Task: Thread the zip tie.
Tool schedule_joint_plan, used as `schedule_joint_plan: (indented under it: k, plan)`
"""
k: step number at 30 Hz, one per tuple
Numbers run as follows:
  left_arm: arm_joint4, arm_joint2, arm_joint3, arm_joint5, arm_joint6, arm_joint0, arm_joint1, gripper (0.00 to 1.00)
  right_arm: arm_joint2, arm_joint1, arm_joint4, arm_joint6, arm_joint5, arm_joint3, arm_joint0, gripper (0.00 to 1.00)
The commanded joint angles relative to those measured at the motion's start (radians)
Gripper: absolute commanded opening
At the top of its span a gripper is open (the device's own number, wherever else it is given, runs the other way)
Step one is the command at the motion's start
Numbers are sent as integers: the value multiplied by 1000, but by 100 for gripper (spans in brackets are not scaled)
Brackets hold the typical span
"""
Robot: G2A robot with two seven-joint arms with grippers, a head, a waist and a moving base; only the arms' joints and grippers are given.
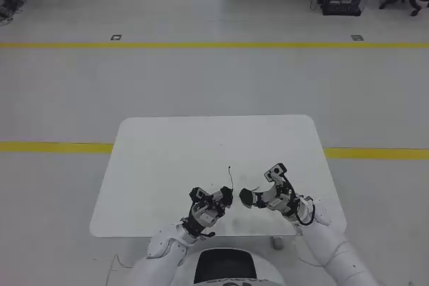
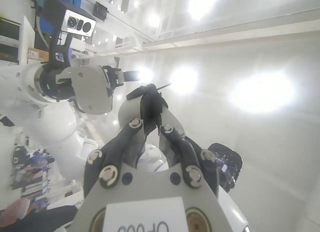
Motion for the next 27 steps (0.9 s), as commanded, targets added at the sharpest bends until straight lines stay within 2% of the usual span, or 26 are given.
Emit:
schedule_joint_plan:
  k: [1, 5, 7, 10, 13, 19, 20, 22, 27]
  plan:
    - [-1, 0, 0, 0, 0, 0, 0, 0, 0, 0, 0, 0, 0, 0, 0, 100]
    - [-17, 0, -2, 0, 22, -4, -2, 0, -4, -3, 15, -30, 19, -19, -7, 100]
    - [-59, 5, -6, 0, 3, 0, -10, 0, -13, -7, 34, -42, 30, -16, -12, 100]
    - [-122, -1, 1, 0, -31, 6, -27, 0, -33, -20, 118, -20, 57, 0, -16, 100]
    - [-191, 2, 29, 0, -77, 4, -49, 0, -57, -33, 167, 0, 71, 25, -9, 100]
    - [-253, 12, 103, 0, -138, -20, -90, 0, -91, -50, 228, 0, 83, 34, -3, 100]
    - [-260, 13, 114, 0, -148, -24, -98, 0, -98, -53, 232, 0, 85, 33, -3, 98]
    - [-263, 10, 129, 0, -161, -30, -108, 0, -108, -56, 235, 0, 84, 33, -2, 86]
    - [-262, -5, 153, 0, -184, -36, -134, 0, -129, -63, 230, 0, 86, 46, 6, 72]
